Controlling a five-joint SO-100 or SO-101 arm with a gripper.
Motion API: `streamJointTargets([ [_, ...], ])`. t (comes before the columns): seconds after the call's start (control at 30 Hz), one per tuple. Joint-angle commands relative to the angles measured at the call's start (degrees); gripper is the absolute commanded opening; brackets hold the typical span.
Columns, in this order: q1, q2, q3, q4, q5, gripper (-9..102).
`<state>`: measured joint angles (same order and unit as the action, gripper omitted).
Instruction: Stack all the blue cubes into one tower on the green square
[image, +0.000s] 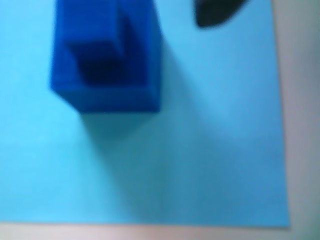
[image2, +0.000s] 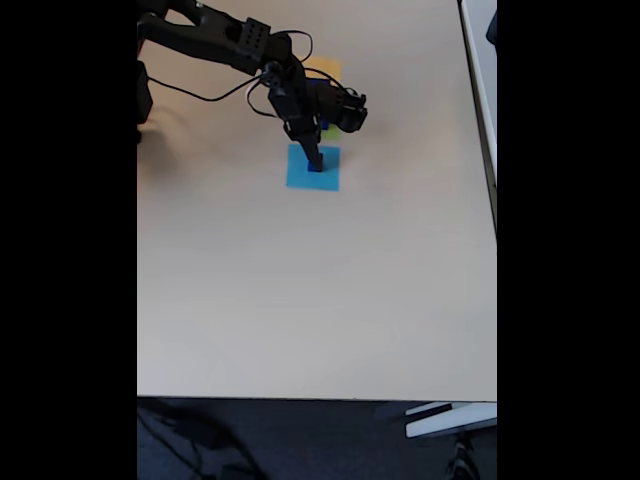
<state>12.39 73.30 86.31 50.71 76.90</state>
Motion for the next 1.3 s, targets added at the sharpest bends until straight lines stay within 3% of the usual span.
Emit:
streamJointTargets([
  [0.0, 0.9, 4.7, 0.0, -1.2, -0.9, 30],
  [1.27, 1.9, 5.0, 3.3, -6.0, -1.5, 26],
])
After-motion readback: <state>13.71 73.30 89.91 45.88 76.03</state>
